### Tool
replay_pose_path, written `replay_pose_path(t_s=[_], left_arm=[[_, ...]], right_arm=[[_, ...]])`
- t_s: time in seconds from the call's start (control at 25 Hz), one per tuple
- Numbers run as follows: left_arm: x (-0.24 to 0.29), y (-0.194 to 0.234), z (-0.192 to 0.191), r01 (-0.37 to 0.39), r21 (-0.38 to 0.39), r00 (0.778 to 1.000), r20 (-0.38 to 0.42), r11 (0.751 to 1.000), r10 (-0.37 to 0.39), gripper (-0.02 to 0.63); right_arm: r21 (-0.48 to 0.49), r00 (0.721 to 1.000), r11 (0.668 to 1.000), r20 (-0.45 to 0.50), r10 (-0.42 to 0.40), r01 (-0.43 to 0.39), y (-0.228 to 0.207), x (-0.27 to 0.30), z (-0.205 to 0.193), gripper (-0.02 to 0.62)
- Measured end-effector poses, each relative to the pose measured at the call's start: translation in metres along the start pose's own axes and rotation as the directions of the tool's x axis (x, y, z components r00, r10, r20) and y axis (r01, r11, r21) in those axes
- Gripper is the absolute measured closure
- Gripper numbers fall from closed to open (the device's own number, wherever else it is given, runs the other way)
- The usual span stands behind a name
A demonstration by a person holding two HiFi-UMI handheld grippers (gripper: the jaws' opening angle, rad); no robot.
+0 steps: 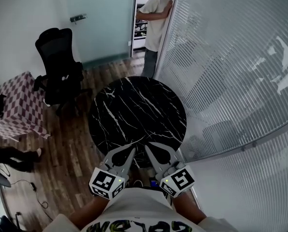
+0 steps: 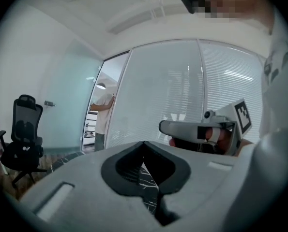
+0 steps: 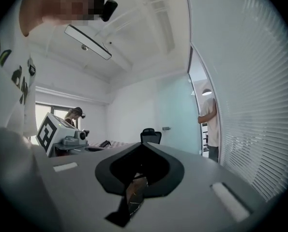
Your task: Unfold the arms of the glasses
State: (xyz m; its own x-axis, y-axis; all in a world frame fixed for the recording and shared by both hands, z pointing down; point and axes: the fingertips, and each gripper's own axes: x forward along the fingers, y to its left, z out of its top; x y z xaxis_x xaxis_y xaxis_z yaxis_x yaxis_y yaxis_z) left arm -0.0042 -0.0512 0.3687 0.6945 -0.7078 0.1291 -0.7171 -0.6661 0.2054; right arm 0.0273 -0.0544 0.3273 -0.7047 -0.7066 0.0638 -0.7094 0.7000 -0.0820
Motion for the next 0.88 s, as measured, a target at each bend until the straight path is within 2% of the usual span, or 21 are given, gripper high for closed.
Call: replay_pose_path(t_s=[0.16, 0.32, 0.88], left_arm=[[-0.017, -0.01, 0.024, -0.039, 0.037, 0.997, 0.07, 0.999, 0.036, 0.603], [-0.023, -0.017, 0.038, -0.049, 0.07, 0.993, 0.112, 0.996, 0.041, 0.603], [-0.027, -0.017, 0.025, -0.048, 0.061, 0.995, 0.09, 0.997, 0.043, 0.603]], right_arm=[[-0.006, 0.999, 1.0, 0.047, 0.003, -0.003, 0.022, -0.013, 0.017, 0.594], [-0.008, 0.996, 1.0, 0.088, -0.006, 0.007, 0.028, -0.023, 0.028, 0.594], [0.003, 0.995, 1.0, 0.096, -0.005, 0.004, 0.033, -0.026, 0.023, 0.594]])
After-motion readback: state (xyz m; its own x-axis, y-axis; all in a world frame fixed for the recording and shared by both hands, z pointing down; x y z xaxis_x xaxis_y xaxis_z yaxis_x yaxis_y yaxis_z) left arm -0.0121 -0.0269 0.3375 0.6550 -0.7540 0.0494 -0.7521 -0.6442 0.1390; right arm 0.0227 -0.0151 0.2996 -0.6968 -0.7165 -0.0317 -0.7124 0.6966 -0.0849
